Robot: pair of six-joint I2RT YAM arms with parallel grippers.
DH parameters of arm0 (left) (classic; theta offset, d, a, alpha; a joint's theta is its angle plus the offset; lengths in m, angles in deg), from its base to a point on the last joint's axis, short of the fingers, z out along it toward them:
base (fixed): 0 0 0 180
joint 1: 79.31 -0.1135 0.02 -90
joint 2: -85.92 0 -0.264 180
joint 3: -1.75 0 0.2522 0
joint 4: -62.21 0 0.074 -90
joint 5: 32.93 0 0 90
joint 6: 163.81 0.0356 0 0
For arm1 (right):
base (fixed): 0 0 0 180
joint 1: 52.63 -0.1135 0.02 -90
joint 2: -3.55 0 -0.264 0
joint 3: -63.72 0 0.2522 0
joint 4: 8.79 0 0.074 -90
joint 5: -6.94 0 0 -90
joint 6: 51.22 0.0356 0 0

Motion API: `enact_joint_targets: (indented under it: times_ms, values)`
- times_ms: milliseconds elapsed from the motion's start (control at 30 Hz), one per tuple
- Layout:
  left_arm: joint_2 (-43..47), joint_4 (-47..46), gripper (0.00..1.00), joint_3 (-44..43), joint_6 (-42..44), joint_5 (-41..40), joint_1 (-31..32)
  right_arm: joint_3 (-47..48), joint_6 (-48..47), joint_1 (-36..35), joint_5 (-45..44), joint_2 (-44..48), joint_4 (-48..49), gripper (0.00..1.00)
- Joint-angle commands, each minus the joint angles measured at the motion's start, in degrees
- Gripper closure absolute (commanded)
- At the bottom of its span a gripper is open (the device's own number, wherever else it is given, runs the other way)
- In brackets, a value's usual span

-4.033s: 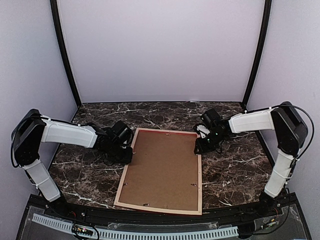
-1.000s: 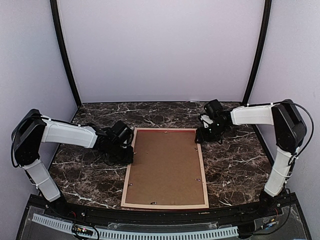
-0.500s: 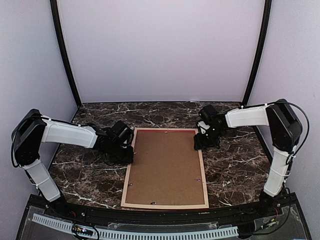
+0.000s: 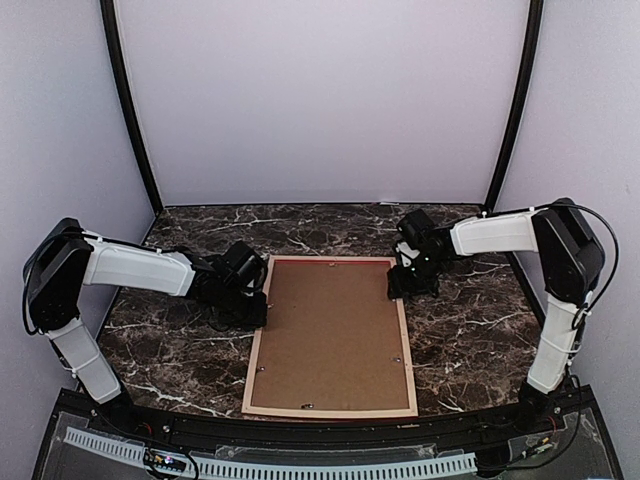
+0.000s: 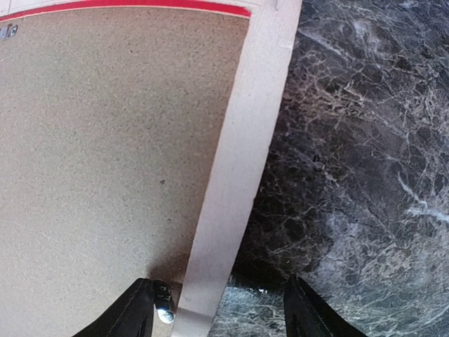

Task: Put the photo into the frame
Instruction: Press the fastener onto the backboard.

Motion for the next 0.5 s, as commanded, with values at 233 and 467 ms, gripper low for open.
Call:
enact_joint_targets:
  times_ms: [233,467]
  values:
    - [-1.89,0.67,0.86,0.71,1.60,3.91,0.85,-0.68,2.52,1.23,-0.25,1.73,1.58,0.36]
    - [-1.97,0.62,0.86,0.71,1.61,3.98,0.86,0.02,2.75,1.24,-3.51,0.31,-0.63,0.37]
